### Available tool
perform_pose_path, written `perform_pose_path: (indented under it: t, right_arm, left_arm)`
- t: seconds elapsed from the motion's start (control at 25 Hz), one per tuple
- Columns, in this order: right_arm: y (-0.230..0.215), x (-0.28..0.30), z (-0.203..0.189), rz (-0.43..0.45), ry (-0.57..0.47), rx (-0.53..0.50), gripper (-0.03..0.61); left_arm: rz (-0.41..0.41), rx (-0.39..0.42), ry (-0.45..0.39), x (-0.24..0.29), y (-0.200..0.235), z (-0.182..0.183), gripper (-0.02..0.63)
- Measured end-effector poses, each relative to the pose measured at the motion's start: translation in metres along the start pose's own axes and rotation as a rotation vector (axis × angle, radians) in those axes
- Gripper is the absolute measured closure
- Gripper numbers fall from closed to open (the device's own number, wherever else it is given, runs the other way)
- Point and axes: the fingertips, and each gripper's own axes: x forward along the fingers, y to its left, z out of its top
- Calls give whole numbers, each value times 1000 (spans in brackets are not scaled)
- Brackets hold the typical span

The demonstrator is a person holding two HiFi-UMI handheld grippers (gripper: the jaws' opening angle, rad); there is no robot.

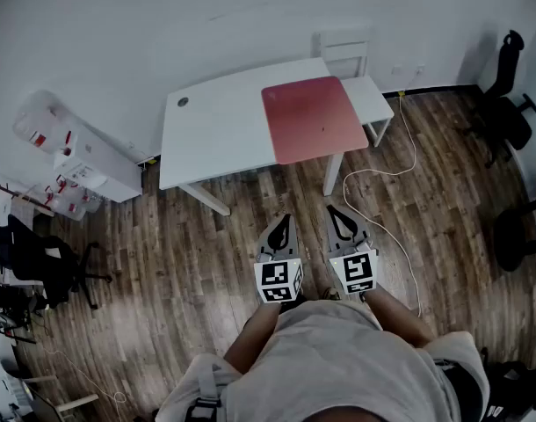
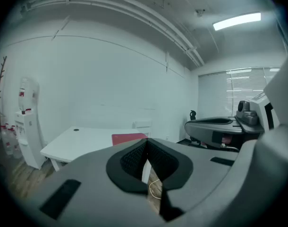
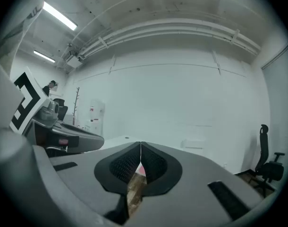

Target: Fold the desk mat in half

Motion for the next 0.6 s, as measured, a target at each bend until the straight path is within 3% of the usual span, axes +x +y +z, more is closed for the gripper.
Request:
perform_pose_path:
  t: [0.32, 0.6]
  right_arm:
    - [2, 41, -4, -33, -23, -8, 538]
    - [20, 42, -18, -63, 16, -6, 538]
  left_arm:
    - [1, 31, -10, 24, 35, -3, 601]
    - [-41, -6, 18, 21, 48, -22, 601]
